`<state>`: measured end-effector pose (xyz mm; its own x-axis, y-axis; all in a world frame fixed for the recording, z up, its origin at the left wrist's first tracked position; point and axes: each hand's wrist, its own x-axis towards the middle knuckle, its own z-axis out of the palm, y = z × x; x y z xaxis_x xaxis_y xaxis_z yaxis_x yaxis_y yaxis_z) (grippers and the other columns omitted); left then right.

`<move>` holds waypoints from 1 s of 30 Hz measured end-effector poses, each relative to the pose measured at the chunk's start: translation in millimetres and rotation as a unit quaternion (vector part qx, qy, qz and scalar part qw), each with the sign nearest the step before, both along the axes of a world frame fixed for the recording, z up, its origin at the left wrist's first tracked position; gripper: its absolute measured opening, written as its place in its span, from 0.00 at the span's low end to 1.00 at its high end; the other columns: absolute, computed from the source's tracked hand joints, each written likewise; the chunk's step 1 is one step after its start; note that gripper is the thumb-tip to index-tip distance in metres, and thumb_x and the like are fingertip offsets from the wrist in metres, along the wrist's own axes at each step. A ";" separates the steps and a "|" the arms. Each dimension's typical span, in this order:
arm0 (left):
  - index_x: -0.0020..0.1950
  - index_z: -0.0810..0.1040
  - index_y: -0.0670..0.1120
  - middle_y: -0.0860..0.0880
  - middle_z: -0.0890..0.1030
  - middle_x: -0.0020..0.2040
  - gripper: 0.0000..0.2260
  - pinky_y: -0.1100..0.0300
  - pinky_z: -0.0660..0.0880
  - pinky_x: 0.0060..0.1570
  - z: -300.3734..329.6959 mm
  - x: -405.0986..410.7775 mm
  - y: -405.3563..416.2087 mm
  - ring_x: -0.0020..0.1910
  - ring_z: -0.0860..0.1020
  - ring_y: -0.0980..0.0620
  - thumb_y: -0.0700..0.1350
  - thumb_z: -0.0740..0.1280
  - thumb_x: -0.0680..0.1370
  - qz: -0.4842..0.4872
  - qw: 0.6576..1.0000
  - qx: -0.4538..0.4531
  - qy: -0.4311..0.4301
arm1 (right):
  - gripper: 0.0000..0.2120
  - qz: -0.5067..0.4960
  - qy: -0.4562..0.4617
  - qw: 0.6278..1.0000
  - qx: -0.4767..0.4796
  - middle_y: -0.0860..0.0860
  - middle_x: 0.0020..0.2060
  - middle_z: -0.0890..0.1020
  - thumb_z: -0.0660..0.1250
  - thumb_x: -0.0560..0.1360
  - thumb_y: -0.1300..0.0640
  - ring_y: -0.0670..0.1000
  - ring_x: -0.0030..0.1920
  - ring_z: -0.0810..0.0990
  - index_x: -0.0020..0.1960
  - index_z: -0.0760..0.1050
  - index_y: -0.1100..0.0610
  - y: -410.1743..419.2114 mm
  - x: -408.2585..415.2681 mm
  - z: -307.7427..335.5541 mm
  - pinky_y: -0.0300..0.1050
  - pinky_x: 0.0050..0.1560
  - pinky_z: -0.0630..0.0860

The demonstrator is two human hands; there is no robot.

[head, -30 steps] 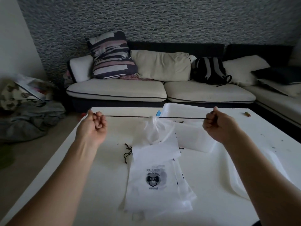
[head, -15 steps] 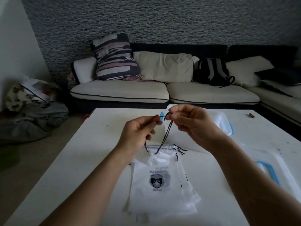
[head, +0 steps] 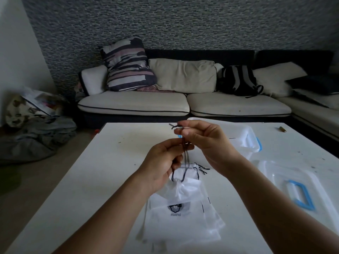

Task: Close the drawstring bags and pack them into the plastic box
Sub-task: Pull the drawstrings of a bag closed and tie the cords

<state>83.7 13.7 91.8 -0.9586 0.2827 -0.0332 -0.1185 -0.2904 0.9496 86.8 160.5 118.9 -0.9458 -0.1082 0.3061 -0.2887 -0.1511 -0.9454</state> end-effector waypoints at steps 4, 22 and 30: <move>0.50 0.82 0.41 0.42 0.83 0.46 0.07 0.67 0.61 0.24 5.5 -0.1 0.2 0.28 0.66 0.57 0.39 0.64 0.80 -0.042 0.998 0.045 -0.026 | 0.10 -0.040 -0.024 0.999 0.000 0.59 0.47 0.87 0.70 0.75 0.67 0.54 0.45 0.86 0.56 0.81 0.65 0.2 -3.5 -5.3 0.44 0.43 0.83; 0.52 0.84 0.43 0.46 0.87 0.47 0.06 0.69 0.76 0.33 4.2 -7.7 -13.0 0.44 0.84 0.55 0.40 0.67 0.80 0.087 0.994 0.053 -0.033 | 0.08 0.034 -0.169 0.962 0.214 0.57 0.45 0.86 0.74 0.73 0.57 0.50 0.46 0.83 0.48 0.85 0.61 22.4 -3.1 -7.5 0.43 0.52 0.81; 0.50 0.82 0.41 0.47 0.84 0.40 0.08 0.69 0.71 0.27 13.1 -3.2 -17.4 0.38 0.84 0.53 0.39 0.63 0.81 -0.021 0.998 0.055 -0.008 | 0.06 0.052 -0.119 0.965 0.227 0.55 0.40 0.87 0.78 0.69 0.62 0.49 0.44 0.85 0.44 0.86 0.63 3.5 -0.1 -19.9 0.44 0.56 0.80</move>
